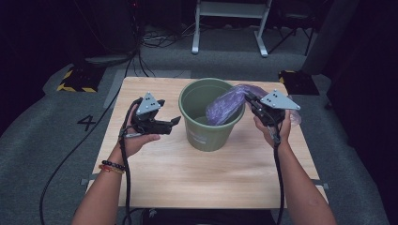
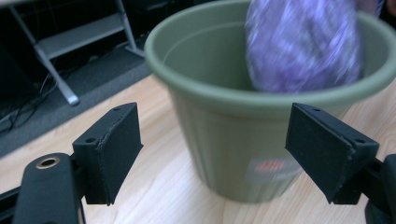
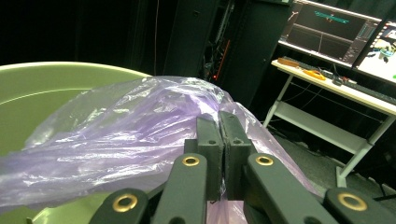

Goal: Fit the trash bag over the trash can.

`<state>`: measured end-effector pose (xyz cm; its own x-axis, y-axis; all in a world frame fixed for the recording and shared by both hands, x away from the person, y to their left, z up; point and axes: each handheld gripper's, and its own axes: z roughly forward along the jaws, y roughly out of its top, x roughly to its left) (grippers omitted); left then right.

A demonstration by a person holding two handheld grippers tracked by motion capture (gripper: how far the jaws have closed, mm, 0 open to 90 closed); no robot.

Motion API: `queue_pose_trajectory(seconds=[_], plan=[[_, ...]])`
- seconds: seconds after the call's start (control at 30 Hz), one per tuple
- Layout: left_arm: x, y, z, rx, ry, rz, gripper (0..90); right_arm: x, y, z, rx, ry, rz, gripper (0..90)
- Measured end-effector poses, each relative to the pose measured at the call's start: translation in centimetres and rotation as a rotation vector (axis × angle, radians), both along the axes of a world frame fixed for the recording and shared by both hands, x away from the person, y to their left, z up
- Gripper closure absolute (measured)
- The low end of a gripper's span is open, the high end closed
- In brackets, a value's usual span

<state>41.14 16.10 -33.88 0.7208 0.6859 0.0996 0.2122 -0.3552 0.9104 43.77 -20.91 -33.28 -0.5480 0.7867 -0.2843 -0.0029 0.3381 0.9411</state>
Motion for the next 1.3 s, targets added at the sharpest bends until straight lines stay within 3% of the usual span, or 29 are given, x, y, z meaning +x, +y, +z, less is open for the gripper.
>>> queue_pose_trajectory(seconds=[0.2, 0.53, 0.73, 0.97, 1.3], plan=[[0.4, -2.0, 1.6, 0.003, -0.02, -0.04, 17.8, -0.1, 0.3, 0.0, -0.004, -0.001, 0.015, 88.8], [1.5, -5.6, 3.1, 0.051, -0.038, -0.09, 17.4, -0.1, 1.4, -0.2, -0.039, 0.003, 0.045, 88.6], [2.5, -7.0, 3.6, 0.078, -0.047, -0.087, 17.3, 0.0, 2.4, 0.2, -0.054, 0.016, 0.062, 88.6], [3.3, -8.5, 3.5, 0.104, -0.021, -0.121, 17.4, 0.1, 3.6, 0.4, -0.103, 0.026, 0.084, 88.5], [3.3, -10.6, 2.8, 0.134, -0.002, -0.178, 19.5, -0.2, 4.3, 0.3, -0.094, 0.032, 0.113, 87.4]])
